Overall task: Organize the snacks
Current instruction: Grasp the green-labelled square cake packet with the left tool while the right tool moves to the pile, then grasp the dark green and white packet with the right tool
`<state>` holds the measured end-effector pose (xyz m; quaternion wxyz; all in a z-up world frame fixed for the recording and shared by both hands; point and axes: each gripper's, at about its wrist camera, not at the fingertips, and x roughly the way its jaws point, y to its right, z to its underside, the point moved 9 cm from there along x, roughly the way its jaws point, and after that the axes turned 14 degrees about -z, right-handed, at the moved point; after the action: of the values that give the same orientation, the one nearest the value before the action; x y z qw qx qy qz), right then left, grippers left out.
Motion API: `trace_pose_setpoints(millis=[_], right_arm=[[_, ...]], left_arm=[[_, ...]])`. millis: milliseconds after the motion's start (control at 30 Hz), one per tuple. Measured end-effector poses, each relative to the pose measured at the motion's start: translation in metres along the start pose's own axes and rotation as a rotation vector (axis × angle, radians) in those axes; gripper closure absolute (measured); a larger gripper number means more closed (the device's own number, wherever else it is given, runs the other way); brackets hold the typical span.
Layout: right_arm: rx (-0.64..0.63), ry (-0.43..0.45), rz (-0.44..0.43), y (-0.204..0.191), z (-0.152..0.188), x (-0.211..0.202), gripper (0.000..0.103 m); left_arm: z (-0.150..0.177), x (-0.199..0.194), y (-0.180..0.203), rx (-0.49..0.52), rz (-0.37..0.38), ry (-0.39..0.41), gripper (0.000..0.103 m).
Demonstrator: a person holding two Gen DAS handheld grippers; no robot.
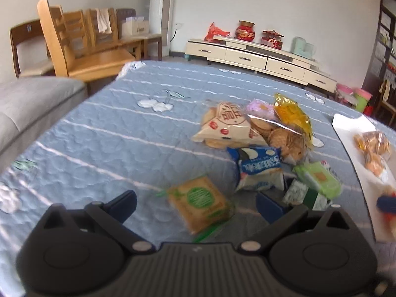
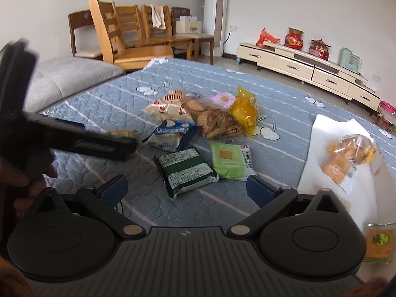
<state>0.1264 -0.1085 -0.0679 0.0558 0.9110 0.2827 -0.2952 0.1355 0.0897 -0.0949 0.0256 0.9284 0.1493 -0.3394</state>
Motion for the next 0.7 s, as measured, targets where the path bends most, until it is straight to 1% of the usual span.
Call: trace_pose_setpoints(millis=[33, 67, 100, 167, 200, 233, 367, 467, 533, 600, 700], right_arm=[[0.002, -0.007, 0.001, 0.001, 0.0, 0.004, 0.0], [0.006, -0.013, -0.003, 0.003, 0.001, 0.007, 0.0], [0.01, -0.018, -0.008, 0.004, 0.002, 0.009, 0.0], [0.01, -0.02, -0.013, 0.005, 0.003, 0.012, 0.0], [0.009, -0.019, -0.021, 0.005, 0.003, 0.014, 0.0], [0.008, -0.017, -0.035, 0.006, 0.003, 0.017, 0.0], [-0.001, -0.014, -0.086, 0.006, 0.0, 0.034, 0.0], [-0.016, -0.036, -0.113, 0.01, -0.003, 0.049, 0.0], [-0.004, -0.056, -0.155, 0.013, -0.004, 0.056, 0.0], [-0.009, -0.057, -0.191, 0.012, -0.008, 0.061, 0.0], [-0.022, -0.069, -0.253, 0.005, -0.015, 0.066, 0.0]], left_arm=[[0.002, 0.004, 0.002, 0.014, -0.006, -0.007, 0.012], [0.004, 0.007, 0.003, 0.037, -0.014, -0.01, 0.028], [0.008, 0.009, 0.001, 0.056, -0.019, -0.007, 0.031], [0.01, 0.007, -0.007, 0.076, 0.0, 0.023, 0.047], [0.011, 0.005, -0.012, 0.089, 0.007, 0.031, 0.049], [0.012, 0.004, -0.016, 0.099, 0.02, 0.036, 0.054], [0.013, -0.001, -0.029, 0.1, 0.035, 0.045, 0.055], [0.014, -0.004, -0.033, 0.083, 0.043, 0.041, 0.055], [0.014, -0.004, -0.035, 0.072, 0.048, 0.038, 0.055], [0.014, -0.004, -0.035, 0.068, 0.053, 0.037, 0.055], [0.014, -0.007, -0.035, 0.065, 0.059, 0.042, 0.055]])
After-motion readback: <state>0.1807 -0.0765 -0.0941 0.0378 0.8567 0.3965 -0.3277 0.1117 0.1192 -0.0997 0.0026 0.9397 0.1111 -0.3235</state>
